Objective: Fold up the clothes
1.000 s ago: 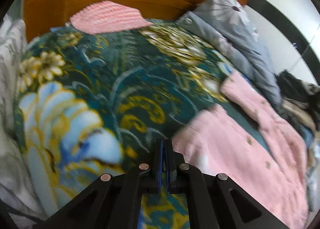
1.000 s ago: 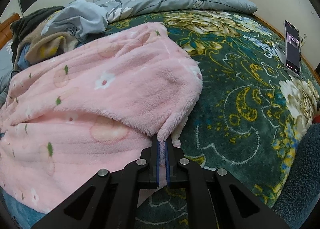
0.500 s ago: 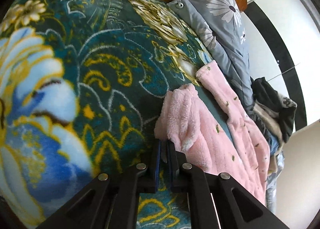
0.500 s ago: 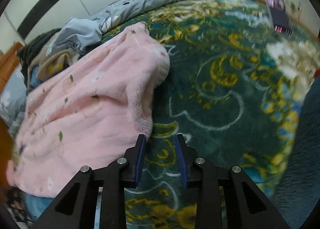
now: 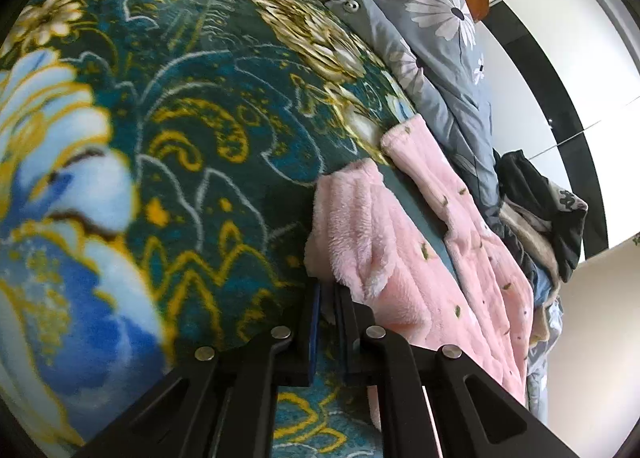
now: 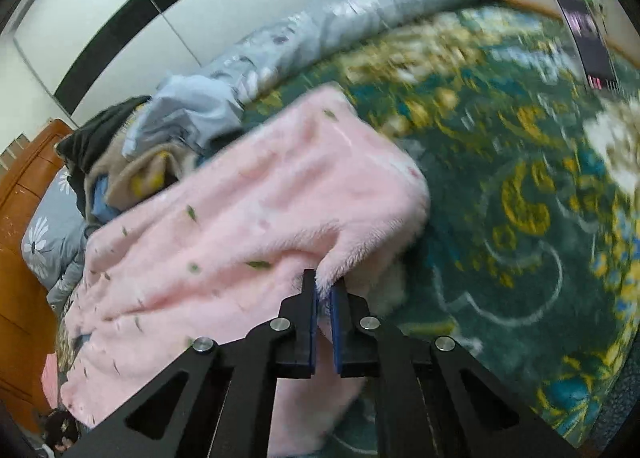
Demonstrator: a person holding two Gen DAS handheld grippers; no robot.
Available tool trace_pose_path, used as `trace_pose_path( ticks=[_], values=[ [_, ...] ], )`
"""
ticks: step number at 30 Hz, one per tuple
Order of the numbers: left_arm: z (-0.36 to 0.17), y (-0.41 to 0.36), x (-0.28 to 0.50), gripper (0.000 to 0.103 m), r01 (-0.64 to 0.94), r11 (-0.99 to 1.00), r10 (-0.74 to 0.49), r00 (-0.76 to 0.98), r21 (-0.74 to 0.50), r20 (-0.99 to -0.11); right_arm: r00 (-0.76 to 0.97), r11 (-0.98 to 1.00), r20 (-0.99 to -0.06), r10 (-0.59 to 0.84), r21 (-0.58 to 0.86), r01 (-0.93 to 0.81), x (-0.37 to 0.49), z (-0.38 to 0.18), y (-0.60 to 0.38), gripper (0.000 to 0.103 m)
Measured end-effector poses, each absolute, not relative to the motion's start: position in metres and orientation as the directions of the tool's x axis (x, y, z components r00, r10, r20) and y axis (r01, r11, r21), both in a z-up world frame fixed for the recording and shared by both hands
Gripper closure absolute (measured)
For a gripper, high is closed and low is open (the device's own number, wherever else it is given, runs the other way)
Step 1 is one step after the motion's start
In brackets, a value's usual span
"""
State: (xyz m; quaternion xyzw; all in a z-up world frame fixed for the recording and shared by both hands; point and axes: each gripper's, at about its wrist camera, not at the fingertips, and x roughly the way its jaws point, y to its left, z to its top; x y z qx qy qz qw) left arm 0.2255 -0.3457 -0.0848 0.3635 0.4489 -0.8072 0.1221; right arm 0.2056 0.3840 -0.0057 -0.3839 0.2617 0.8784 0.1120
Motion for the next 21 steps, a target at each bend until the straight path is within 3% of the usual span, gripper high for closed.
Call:
trace_pose_path(
  ticks=[5, 9, 14, 19, 21],
  values=[
    [-0.083, -0.336, 0.219, 0.093, 0.508, -0.588, 0.146, -0.699, -0.629, -0.700, -0.711, -0.948, -0.699, -0.072, 0.271, -0.170, 0.163, 0.024, 0.300, 0.098],
    [-0.082, -0.333, 0.217, 0.092, 0.504, -0.601, 0.148, -0.692, -0.620, -0.707, -0.630, -0.986, -0.766, -0.126, 0.167, -0.006, 0.139, -0.001, 0.226, 0.098],
    [-0.082, -0.332, 0.215, 0.091, 0.504, -0.602, 0.152, -0.689, -0.619, -0.709, -0.524, -0.992, -0.843, -0.124, 0.107, 0.062, 0.136, -0.044, 0.195, 0.096],
    [-0.083, -0.332, 0.214, 0.090, 0.506, -0.598, 0.152, -0.689, -0.621, -0.708, -0.584, -0.979, -0.785, -0.205, 0.173, 0.111, 0.164, -0.017, 0.220, 0.073],
    [-0.083, -0.332, 0.214, 0.090, 0.507, -0.595, 0.153, -0.690, -0.624, -0.707, -0.634, -0.983, -0.753, -0.177, 0.172, 0.070, 0.173, -0.002, 0.241, 0.069]
  ],
)
